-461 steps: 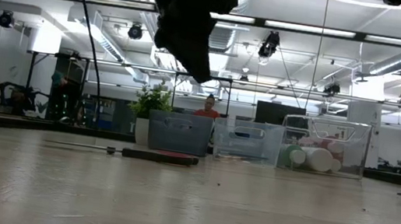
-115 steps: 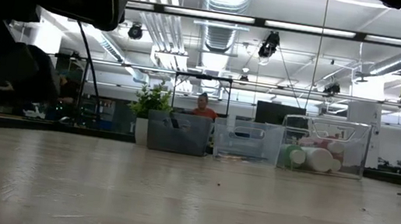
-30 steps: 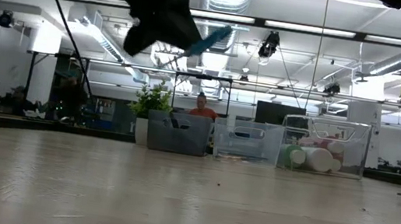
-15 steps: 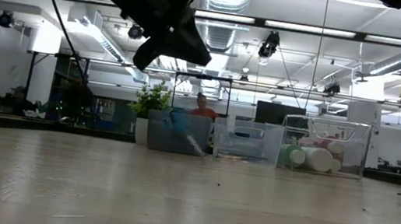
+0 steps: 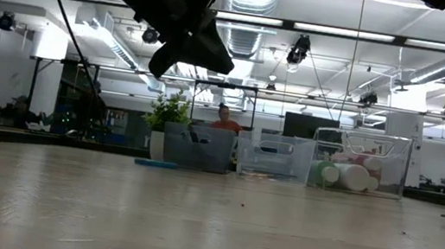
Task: Pick & Place Paint Supplies
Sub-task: Put the blue scissors into the black bin
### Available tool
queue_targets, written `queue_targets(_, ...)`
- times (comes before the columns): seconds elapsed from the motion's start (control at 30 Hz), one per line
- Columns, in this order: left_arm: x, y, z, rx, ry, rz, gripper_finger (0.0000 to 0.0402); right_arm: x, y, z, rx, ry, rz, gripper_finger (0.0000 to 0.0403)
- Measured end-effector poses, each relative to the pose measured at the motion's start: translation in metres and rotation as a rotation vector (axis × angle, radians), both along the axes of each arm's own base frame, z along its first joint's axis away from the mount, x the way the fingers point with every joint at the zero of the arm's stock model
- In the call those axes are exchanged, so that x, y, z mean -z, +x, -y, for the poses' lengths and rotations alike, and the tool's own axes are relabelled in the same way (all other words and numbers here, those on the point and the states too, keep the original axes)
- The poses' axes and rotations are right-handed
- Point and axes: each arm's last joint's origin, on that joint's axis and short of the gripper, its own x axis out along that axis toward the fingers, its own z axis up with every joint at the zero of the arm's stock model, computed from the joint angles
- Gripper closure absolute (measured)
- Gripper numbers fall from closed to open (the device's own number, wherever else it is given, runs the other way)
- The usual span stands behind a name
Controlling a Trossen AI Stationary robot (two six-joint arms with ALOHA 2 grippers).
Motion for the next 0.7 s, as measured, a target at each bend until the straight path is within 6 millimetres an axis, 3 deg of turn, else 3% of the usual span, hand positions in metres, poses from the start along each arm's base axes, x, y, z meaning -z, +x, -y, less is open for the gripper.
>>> queue_targets(0.37, 0.016, -0.017, -0.001, 0.004, 0.026, -0.256, 0.0349, 0.000, 0.000, 0.000, 0.000, -0.001, 0.000, 0.0115)
queue_targets(0.7, 0.019, -0.024, -0.001, 0.108, 0.221, -0.392, 0.0349, 0.000, 0.000, 0.000, 0.001, 0.001, 0.000, 0.0115)
